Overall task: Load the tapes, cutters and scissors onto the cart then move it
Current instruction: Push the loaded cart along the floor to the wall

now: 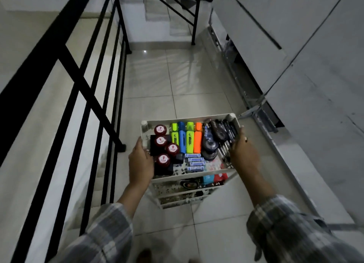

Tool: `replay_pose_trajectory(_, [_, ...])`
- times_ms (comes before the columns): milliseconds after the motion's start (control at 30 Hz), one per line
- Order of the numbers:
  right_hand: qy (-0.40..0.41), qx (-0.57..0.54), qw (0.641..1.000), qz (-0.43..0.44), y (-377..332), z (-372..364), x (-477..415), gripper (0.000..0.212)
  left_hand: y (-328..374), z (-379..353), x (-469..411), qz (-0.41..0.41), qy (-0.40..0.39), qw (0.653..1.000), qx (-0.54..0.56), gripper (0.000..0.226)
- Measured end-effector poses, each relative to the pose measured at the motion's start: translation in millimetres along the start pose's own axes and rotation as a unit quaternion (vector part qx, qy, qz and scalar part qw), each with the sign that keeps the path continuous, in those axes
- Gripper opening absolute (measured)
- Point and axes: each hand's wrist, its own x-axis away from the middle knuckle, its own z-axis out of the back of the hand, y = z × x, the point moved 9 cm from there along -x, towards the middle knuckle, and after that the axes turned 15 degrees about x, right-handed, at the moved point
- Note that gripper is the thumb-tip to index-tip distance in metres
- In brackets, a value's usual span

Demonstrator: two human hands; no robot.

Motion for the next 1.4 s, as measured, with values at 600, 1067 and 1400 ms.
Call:
replay_pose_trajectory(600, [0.054,-0.06,0.932,-0.353,76,-6,112,0.062,74,-110,-60,-0.199,-0.271,0.941,-0.03,0.036])
replay_pose_trajectory(1067, [0.04,-0.078,0.856,-0.51,115,-10,113,0.07,129,-263,-74,-0.23,-0.463,0.856,-0.003,0.041])
replay_pose_trajectory(1400, [0.065,-0.027,0.828,-0.556,104,4,86,0.059,143,-283,-100,-0.235,-0.485,0.842,-0.003,0.022])
